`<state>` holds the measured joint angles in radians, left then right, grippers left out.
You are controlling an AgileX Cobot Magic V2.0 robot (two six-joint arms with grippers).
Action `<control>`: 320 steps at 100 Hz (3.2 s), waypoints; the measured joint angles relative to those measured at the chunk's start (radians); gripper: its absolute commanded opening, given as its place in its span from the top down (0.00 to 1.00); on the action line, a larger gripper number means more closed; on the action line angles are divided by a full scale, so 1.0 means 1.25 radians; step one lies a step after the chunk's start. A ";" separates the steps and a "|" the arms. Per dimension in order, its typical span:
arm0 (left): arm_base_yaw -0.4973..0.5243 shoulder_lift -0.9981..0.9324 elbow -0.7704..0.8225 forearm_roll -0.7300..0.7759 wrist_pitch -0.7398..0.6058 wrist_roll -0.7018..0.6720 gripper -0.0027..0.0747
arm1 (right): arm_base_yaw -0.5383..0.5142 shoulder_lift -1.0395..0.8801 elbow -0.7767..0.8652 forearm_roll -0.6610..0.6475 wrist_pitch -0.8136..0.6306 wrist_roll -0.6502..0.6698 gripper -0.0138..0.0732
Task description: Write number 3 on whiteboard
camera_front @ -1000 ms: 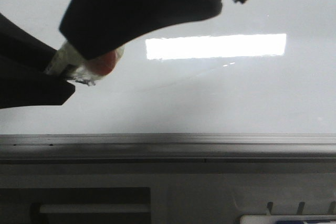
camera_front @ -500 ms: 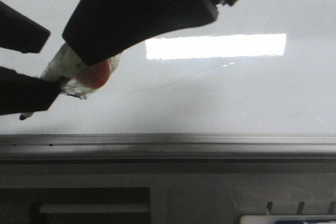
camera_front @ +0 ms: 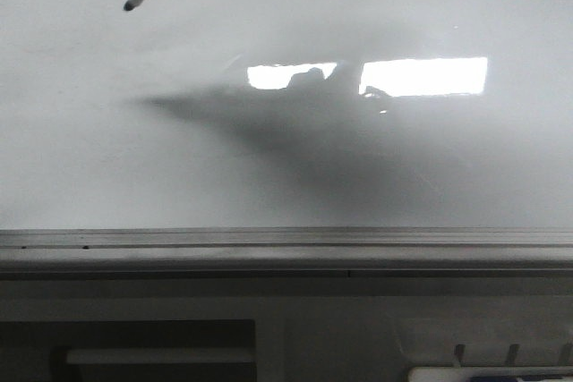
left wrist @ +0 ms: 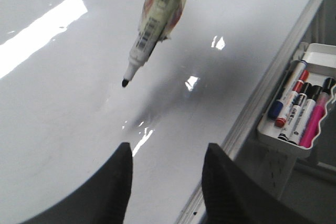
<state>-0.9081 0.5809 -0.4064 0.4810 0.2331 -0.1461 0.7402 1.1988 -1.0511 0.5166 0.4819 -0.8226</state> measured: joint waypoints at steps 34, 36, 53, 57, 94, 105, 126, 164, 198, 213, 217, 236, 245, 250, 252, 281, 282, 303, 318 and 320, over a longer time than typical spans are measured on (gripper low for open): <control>0.109 -0.001 0.000 -0.005 -0.059 -0.005 0.64 | -0.079 0.071 -0.065 -0.005 0.048 0.011 0.91; 0.113 -0.001 0.000 -0.005 -0.065 -0.005 0.64 | -0.080 0.076 -0.067 -0.007 0.049 0.012 0.91; 0.134 -0.001 0.000 -0.005 -0.079 -0.005 0.64 | -0.083 0.109 -0.090 -0.019 0.058 0.015 0.91; 0.137 -0.001 0.000 -0.005 -0.079 -0.005 0.64 | -0.083 0.114 -0.094 -0.022 0.060 0.016 0.91; 0.137 -0.001 0.000 -0.005 -0.080 -0.005 0.64 | -0.111 0.091 -0.104 -0.114 0.111 0.121 0.91; 0.137 -0.001 0.000 -0.005 -0.080 -0.005 0.64 | -0.115 0.082 -0.104 -0.140 0.148 0.145 0.91; 0.137 -0.001 0.000 -0.005 -0.080 -0.005 0.64 | -0.079 0.091 -0.089 -0.155 0.172 0.155 0.91; 0.137 -0.001 0.000 -0.005 -0.080 -0.005 0.64 | -0.060 0.088 -0.074 -0.200 0.209 0.206 0.91; 0.137 -0.001 0.000 -0.005 -0.080 -0.005 0.64 | 0.030 0.147 -0.047 -0.201 0.164 0.227 0.91; 0.133 -0.001 0.000 -0.005 -0.087 -0.005 0.64 | 0.050 0.140 -0.053 -0.216 0.159 0.228 0.91; 0.125 0.000 0.000 -0.005 -0.092 -0.005 0.64 | 0.057 0.133 -0.053 -0.223 0.152 0.228 0.91; 0.025 0.064 0.000 0.001 -0.123 -0.005 0.61 | 0.094 0.091 -0.054 -0.233 0.170 0.230 0.91; -0.011 0.108 0.000 0.015 -0.126 -0.005 0.56 | 0.103 0.088 -0.054 -0.233 0.192 0.230 0.91; -0.020 0.134 0.000 0.018 -0.127 -0.005 0.53 | 0.105 0.088 -0.054 -0.233 0.197 0.230 0.91; -0.022 0.144 0.000 0.020 -0.128 -0.005 0.52 | 0.107 0.088 -0.054 -0.233 0.200 0.230 0.91; -0.022 0.292 0.000 0.025 -0.253 -0.005 0.50 | 0.151 0.088 -0.054 -0.236 0.201 0.231 0.91; -0.022 0.295 0.000 0.023 -0.253 -0.005 0.50 | 0.151 0.088 -0.054 -0.236 0.201 0.231 0.91; -0.022 0.335 0.000 -0.009 -0.257 -0.005 0.68 | 0.158 0.088 -0.054 -0.236 0.213 0.233 0.91; -0.022 0.335 0.000 -0.011 -0.255 -0.003 0.99 | 0.158 0.088 -0.054 -0.238 0.210 0.233 0.91; -0.022 0.335 0.000 -0.007 -0.255 0.001 0.99 | 0.158 0.088 -0.054 -0.238 0.210 0.233 0.91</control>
<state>-0.9362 0.9998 -0.4064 0.4728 -0.0862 -0.1448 0.9381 1.3085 -1.1185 0.2189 0.7440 -0.5317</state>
